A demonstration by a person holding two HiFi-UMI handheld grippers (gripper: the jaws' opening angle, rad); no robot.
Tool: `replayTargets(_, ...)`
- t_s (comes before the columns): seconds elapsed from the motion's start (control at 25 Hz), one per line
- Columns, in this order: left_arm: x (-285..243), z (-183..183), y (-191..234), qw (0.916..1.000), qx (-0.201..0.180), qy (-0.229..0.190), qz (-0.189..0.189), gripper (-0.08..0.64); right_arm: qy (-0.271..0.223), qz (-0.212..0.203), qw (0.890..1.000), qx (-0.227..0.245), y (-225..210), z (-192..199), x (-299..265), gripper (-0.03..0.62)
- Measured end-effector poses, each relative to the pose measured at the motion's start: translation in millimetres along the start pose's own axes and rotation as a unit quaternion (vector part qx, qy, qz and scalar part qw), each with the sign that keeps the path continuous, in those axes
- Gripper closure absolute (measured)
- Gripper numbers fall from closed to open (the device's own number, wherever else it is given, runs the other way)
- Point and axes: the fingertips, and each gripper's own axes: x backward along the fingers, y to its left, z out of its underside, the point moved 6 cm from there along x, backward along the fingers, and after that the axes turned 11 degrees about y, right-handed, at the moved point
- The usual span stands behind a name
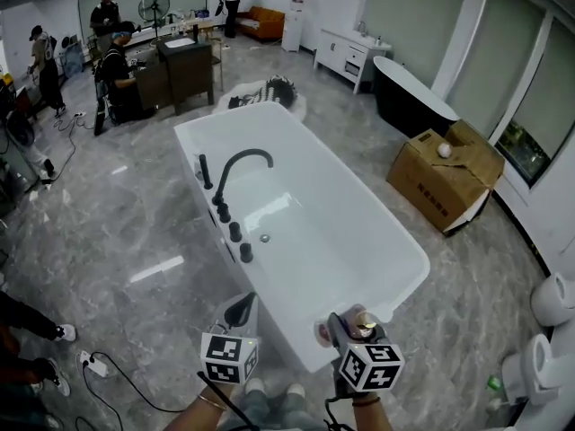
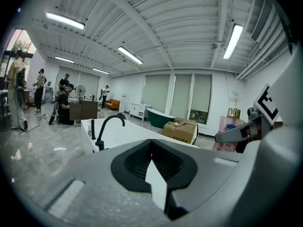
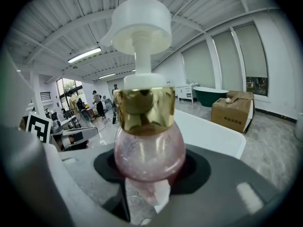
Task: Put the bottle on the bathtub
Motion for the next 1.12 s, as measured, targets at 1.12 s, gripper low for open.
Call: replayTargets(1.12, -18, 123, 50, 0.9865, 0.101, 0.092, -0.090, 0.551, 0.113, -0.062, 0.991, 0.036, 4, 58, -110, 0.371)
